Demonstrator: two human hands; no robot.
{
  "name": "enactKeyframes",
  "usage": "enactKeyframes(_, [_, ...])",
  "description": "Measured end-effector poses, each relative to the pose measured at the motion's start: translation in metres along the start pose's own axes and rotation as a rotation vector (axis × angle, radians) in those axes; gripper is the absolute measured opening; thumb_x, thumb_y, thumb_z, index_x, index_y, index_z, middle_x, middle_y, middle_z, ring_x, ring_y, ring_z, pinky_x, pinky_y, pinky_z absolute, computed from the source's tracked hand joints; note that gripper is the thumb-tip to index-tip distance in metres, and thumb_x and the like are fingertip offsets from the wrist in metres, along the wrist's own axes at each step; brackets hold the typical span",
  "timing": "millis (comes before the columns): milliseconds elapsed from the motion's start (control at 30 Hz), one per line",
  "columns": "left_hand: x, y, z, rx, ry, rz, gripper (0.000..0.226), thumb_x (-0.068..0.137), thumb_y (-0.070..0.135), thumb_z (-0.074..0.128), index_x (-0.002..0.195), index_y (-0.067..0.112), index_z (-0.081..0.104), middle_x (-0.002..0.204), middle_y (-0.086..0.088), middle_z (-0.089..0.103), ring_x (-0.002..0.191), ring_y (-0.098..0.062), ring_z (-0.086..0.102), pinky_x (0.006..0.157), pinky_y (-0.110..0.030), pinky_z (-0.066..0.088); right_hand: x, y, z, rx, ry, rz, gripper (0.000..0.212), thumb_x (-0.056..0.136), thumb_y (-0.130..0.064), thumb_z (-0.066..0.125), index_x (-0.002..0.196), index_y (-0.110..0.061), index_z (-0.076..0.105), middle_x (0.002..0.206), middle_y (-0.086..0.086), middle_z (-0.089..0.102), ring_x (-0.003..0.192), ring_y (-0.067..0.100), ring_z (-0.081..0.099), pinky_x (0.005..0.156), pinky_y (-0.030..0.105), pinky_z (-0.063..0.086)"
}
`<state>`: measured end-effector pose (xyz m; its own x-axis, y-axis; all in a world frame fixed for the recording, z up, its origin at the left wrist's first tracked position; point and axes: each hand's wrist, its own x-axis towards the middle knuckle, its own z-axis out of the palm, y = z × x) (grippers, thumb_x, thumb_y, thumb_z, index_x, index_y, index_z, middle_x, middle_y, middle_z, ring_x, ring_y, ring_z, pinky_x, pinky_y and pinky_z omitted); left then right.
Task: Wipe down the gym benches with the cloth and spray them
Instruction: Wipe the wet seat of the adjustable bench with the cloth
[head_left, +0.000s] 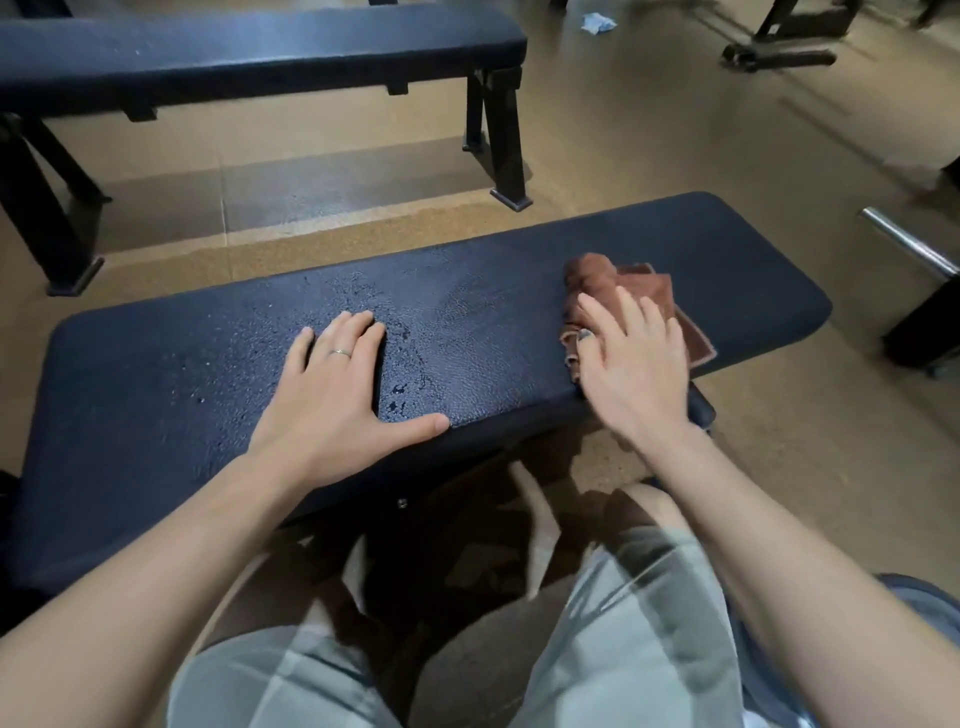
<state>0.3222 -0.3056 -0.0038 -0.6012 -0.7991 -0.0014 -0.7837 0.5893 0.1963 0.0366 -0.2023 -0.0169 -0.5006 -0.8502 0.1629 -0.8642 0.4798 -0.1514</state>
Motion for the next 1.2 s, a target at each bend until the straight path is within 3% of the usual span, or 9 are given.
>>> enactKeyframes(200, [0.000,-0.017,-0.007,-0.184,0.156,-0.042,0.079,0.092,0.061,0.032,0.150,0.008,0.040,0.156,-0.013,0.043,0.146,-0.029,0.037,0.122,-0.051,0.025,-0.069,-0.127,0.014,0.145,0.044,-0.200,0.051,0.093,-0.041,0.043,0.141,-0.036,0.060,0.155,0.007,0.050,0.144,0.035,0.041,0.120,0.055,0.024])
enactKeyframes(267, [-0.003,-0.040,-0.019,-0.077,0.226,-0.100,0.068,0.096,0.052,0.036,0.144,0.006,0.046,0.149,-0.018,0.050,0.140,-0.034,0.043,0.118,-0.055,0.031,-0.072,-0.130,0.011,0.147,0.003,-0.283,0.050,0.097,-0.043,0.041,0.145,-0.040,0.055,0.158,0.004,0.047,0.147,0.030,0.038,0.121,0.052,0.024])
enactKeyframes(367, [-0.016,-0.085,-0.029,0.068,0.209,-0.215,0.064,0.094,0.054,0.036,0.136,0.008,0.053,0.147,-0.019,0.050,0.140,-0.036,0.041,0.117,-0.058,0.030,-0.050,-0.085,0.003,0.019,-0.037,-0.412,0.045,0.100,-0.041,0.037,0.142,-0.040,0.052,0.155,-0.003,0.046,0.141,0.025,0.042,0.112,0.046,0.033])
enactKeyframes(467, [-0.026,-0.106,-0.024,0.025,0.171,-0.288,0.063,0.094,0.056,0.034,0.134,0.012,0.054,0.150,-0.018,0.047,0.142,-0.035,0.038,0.119,-0.057,0.027,-0.014,-0.041,-0.002,-0.039,-0.059,-0.175,0.053,0.101,-0.047,0.023,0.147,-0.039,0.048,0.159,0.003,0.043,0.144,0.030,0.039,0.115,0.051,0.033])
enactKeyframes(567, [-0.025,-0.105,-0.020,0.015,0.172,-0.290,0.050,0.099,0.047,0.041,0.135,0.013,0.050,0.152,-0.015,0.042,0.145,-0.032,0.031,0.122,-0.056,0.020,-0.015,-0.073,0.005,-0.033,-0.081,0.026,0.061,0.098,-0.050,0.018,0.155,-0.041,0.039,0.166,0.007,0.031,0.152,0.033,0.027,0.125,0.053,0.017])
enactKeyframes(767, [-0.024,-0.108,-0.016,0.016,0.189,-0.277,0.051,0.098,0.045,0.035,0.133,0.012,0.049,0.150,-0.015,0.043,0.145,-0.034,0.032,0.120,-0.058,0.021,-0.087,-0.230,0.018,0.119,-0.061,-0.314,0.054,0.094,-0.044,0.043,0.147,-0.041,0.049,0.162,0.007,0.040,0.149,0.035,0.033,0.121,0.056,0.021])
enactKeyframes(900, [-0.026,-0.108,-0.017,0.010,0.184,-0.275,0.054,0.096,0.044,0.030,0.135,0.012,0.049,0.151,-0.015,0.043,0.144,-0.034,0.033,0.120,-0.058,0.021,-0.088,-0.220,0.016,0.128,-0.087,-0.469,0.053,0.097,-0.046,0.043,0.150,-0.043,0.047,0.163,0.001,0.039,0.151,0.028,0.032,0.122,0.052,0.023])
enactKeyframes(1067, [-0.028,-0.107,-0.015,0.015,0.194,-0.269,0.056,0.095,0.043,0.032,0.136,0.010,0.049,0.150,-0.016,0.044,0.145,-0.034,0.034,0.121,-0.058,0.021,-0.047,-0.128,0.008,-0.016,-0.111,-0.131,0.057,0.099,-0.050,0.022,0.154,-0.045,0.039,0.167,0.001,0.033,0.154,0.027,0.027,0.125,0.050,0.021])
enactKeyframes(1200, [-0.025,-0.106,-0.015,0.003,0.163,-0.275,0.051,0.095,0.041,0.033,0.133,0.009,0.049,0.149,-0.016,0.044,0.145,-0.035,0.032,0.120,-0.061,0.021,-0.067,-0.185,0.011,-0.011,-0.065,-0.067,0.059,0.095,-0.047,0.031,0.153,-0.042,0.042,0.164,0.006,0.037,0.150,0.034,0.030,0.123,0.054,0.021])
